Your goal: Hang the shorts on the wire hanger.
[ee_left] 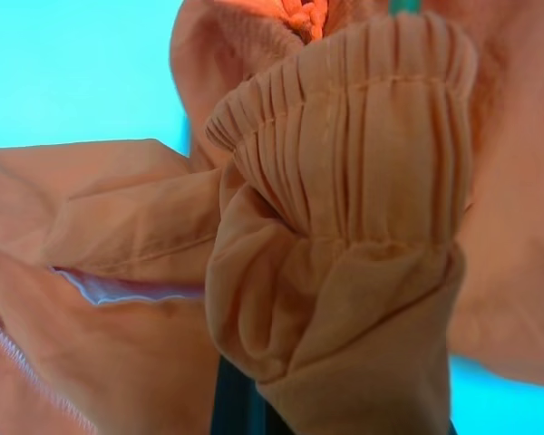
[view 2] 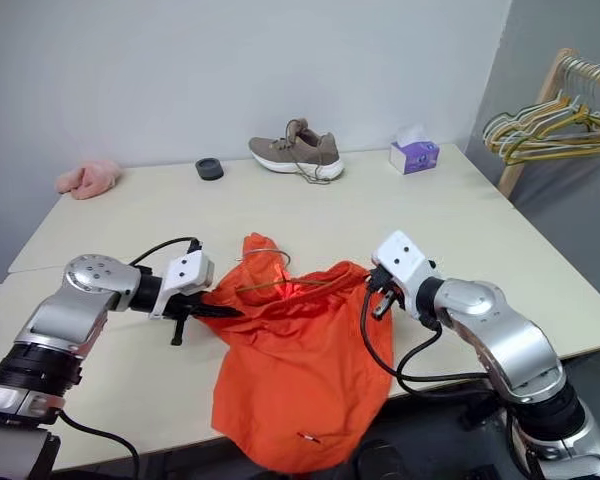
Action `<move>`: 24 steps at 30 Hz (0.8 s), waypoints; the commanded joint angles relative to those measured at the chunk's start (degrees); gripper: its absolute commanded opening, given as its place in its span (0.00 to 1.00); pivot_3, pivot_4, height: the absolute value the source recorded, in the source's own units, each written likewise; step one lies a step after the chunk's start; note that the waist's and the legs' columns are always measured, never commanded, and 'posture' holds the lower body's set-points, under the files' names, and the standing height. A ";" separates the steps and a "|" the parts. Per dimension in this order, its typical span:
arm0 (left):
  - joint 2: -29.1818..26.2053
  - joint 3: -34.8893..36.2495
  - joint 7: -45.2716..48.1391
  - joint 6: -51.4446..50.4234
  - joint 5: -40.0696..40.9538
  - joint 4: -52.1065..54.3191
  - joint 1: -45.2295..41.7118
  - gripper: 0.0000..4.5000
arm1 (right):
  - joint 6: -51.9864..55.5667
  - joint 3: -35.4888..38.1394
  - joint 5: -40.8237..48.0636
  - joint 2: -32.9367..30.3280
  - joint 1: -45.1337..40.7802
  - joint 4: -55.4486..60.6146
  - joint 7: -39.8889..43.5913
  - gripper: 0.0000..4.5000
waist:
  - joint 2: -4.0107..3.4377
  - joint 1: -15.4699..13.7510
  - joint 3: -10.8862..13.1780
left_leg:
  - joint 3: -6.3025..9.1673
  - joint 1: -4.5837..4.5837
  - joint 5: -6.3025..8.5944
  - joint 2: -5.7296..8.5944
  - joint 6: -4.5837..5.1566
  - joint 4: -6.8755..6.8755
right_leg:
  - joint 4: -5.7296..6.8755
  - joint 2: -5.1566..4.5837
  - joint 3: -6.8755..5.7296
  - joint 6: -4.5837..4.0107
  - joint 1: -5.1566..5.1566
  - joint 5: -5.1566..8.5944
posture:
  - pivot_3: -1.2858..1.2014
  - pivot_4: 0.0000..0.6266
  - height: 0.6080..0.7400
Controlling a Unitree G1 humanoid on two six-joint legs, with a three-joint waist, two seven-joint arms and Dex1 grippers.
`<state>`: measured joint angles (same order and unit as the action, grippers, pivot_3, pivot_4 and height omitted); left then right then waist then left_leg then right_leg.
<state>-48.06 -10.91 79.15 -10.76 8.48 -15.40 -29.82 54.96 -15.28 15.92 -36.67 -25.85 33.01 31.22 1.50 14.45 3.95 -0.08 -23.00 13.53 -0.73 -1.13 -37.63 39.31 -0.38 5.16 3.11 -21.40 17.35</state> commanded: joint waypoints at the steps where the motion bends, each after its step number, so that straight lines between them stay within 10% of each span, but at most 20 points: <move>1: 0.92 -0.02 -0.55 0.38 -0.56 0.66 -1.64 0.00 | -3.46 -3.34 -2.74 -1.92 -3.06 2.53 2.21 0.00 | 0.00 0.07 0.00 | 0.01 0.00 0.00 -0.01 0.00 0.00 | -0.01 0.00 -0.01 0.00 0.00 0.00 | 0.41 0.04 1.00; 6: 2.09 -0.23 -0.24 0.48 -1.18 1.39 -1.17 0.00 | -3.06 -3.52 -1.44 -3.13 -3.17 5.30 4.99 0.14 | 0.01 0.16 0.01 | 0.02 -0.01 0.00 -0.03 0.00 0.00 | -0.02 0.01 -0.02 0.00 -0.01 0.00 | 0.41 0.04 1.00; 16: 3.05 -0.21 0.04 0.30 -1.57 2.11 -0.56 0.00 | -2.01 1.22 -1.04 -11.58 -1.47 3.74 9.15 0.88 | 0.00 0.15 0.01 | 0.03 -0.01 0.01 -0.03 0.01 0.00 | -0.13 -0.02 -0.03 0.00 0.04 0.00 | 0.41 0.05 1.00; 24: 3.50 -0.72 0.97 0.67 -1.96 1.37 -1.85 0.00 | -10.09 -7.70 -6.01 -12.50 -7.46 -6.77 16.83 0.88 | -0.03 1.18 0.03 | 0.00 -0.01 0.02 -0.03 0.04 0.02 | -0.20 -0.02 0.00 0.00 0.04 0.00 | 0.41 0.04 1.00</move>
<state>-44.59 -11.85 79.69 -10.71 6.41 -15.16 -30.02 46.98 -22.89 11.15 -49.23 -31.05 26.90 46.22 1.46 15.62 3.98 -0.08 -23.01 13.56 -0.76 -1.09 -37.61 39.10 -0.40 5.15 3.11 -21.36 17.35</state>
